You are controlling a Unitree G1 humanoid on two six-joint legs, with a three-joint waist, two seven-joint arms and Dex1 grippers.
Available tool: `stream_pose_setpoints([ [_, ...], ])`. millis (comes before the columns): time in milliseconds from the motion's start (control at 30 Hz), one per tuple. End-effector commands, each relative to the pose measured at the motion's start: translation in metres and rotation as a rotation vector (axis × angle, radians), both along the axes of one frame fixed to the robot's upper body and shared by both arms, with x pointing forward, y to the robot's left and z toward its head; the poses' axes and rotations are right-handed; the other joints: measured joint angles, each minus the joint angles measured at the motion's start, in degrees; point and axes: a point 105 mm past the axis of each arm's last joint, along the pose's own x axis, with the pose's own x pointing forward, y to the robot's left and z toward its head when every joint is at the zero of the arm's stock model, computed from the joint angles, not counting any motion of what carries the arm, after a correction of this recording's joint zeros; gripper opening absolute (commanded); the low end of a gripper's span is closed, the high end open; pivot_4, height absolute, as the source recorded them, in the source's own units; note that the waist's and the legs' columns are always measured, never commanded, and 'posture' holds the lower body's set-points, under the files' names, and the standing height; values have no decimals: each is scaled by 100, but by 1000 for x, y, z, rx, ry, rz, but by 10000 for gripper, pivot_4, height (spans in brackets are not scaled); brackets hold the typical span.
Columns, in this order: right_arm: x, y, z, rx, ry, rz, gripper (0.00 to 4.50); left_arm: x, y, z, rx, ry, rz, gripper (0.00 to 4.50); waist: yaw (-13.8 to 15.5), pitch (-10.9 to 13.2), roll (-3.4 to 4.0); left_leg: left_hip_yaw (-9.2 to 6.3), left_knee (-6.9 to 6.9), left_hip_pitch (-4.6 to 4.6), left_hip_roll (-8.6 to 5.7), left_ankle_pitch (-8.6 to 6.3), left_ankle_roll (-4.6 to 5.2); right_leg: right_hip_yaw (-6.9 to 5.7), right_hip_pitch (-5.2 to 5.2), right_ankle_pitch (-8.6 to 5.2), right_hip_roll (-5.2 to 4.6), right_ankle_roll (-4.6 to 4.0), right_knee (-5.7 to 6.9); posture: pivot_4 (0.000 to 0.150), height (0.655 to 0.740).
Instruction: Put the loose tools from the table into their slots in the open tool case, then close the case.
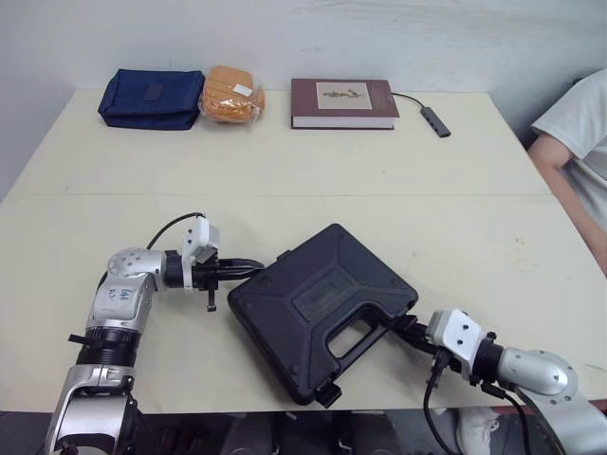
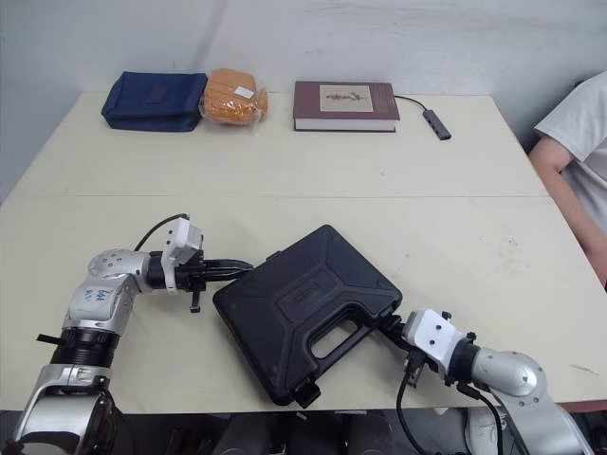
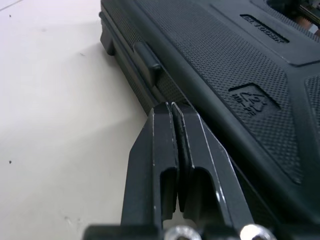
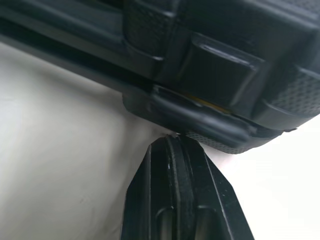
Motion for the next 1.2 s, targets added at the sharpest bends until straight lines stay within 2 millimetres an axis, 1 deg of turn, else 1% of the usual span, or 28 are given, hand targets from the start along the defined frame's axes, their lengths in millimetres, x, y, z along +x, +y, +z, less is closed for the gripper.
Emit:
stream_pose_setpoints([
  [33, 11, 5, 2, 5, -47, -6, 0, -4, 0, -7, 9, 0, 14, 419, -18, -1, -1, 0, 0, 1, 0, 0, 0, 1, 0, 0, -1, -1, 0, 1500, 7400],
  [167, 23, 6, 2, 11, -68, -27, 0, -7, 0, -9, 4, 3, 56, 419, -58, -2, -1, -1, -1, 3, 1, 0, -1, 1, 2, -1, -4, -1, 1, 1500, 7400],
  [300, 36, 1, 1, -3, -98, -68, 0, -12, 1, -8, -28, 12, 109, 419, -79, -3, 0, -2, -1, 7, 0, -1, -1, 3, 6, 0, -7, -1, -1, 1500, 7400],
  [400, 42, -4, 3, -1, -119, -101, 0, -11, 6, -6, -45, 18, 189, 419, -79, -3, 1, -2, -2, 10, 1, -2, -3, 4, 8, 0, -10, -1, -1, 1500, 7400],
  [500, 43, -6, 4, 1, -120, -114, 0, -6, 17, -1, -55, 0, 262, 419, -65, -3, 1, -3, -2, 10, 0, -2, -4, 3, 8, 0, -14, -1, -1, 1500, 7400],
  [533, 42, -8, 4, -5, -121, -118, 0, -3, 22, 4, -75, -10, 289, 419, -65, -3, 1, -4, -2, 9, 0, -2, -4, 3, 8, 0, -14, -1, -2, 1500, 7400],
  [600, 34, -19, 3, -25, -110, -136, 0, 1, 28, 30, -133, -63, 277, 419, -49, -2, 1, -5, -3, 7, 0, -3, -5, 2, 6, -1, -14, -1, -2, 1500, 7400],
  [633, 30, -24, 3, -32, -107, -147, 0, 1, 26, 42, -151, -88, 249, 419, -21, -2, 1, -9, -4, 3, 0, -3, -5, -1, 4, -1, -14, -1, -2, 1500, 7400],
  [700, 24, -32, 3, -39, -103, -169, 0, 0, 10, 59, -170, -121, 169, 419, 49, -2, 1, -14, -4, -2, -2, -3, -5, -4, 2, -1, -14, -2, -4, 1500, 7400],
  [767, 20, -36, 4, -38, -101, -183, 0, -2, -5, 68, -172, -141, 103, 419, 78, -2, 1, -16, -3, 0, -5, -3, -5, -6, 10, -1, -15, -2, -8, 1500, 7400],
  [800, 19, -38, 5, -32, -101, -195, 0, -5, -16, 71, -161, -151, 50, 419, 83, -2, 2, -16, -3, 5, -7, -4, -3, -5, 19, -1, -17, -2, -13, 1500, 7400],
  [867, 17, -40, 6, -23, -102, -208, 0, -9, -27, 73, -148, -158, -6, 419, 69, -2, 2, -16, -3, 8, -9, -4, -2, -5, 28, 1, -16, 1, -19, 1500, 7400],
  [967, 12, -43, 10, 34, -115, -256, 0, -23, -71, 68, -100, -183, -176, 419, 71, 0, 7, -16, -7, 10, -5, -4, -4, -5, 28, 1, -5, 1, -20, 1500, 7400],
  [1000, 11, -42, 12, 55, -117, -264, 0, -27, -81, 66, -92, -179, -210, 419, 80, 0, 7, -16, -8, 9, -3, -3, -5, -6, 27, 1, -1, 0, -21, 1500, 7400],
  [1067, 7, -39, 18, 100, -128, -263, 0, -26, -106, 59, -82, -178, -209, 419, 84, 1, 9, -16, -7, 8, -4, -3, -5, -5, 27, 1, 1, 1, -22, 1500, 7400],
  [1200, 4, -38, 21, 117, -137, -283, 0, -19, -132, 49, -17, -223, -199, 419, 72, 2, 11, -13, -7, 9, -5, -1, -3, -2, 28, 1, 3, 1, -21, 1500, 7400],
])
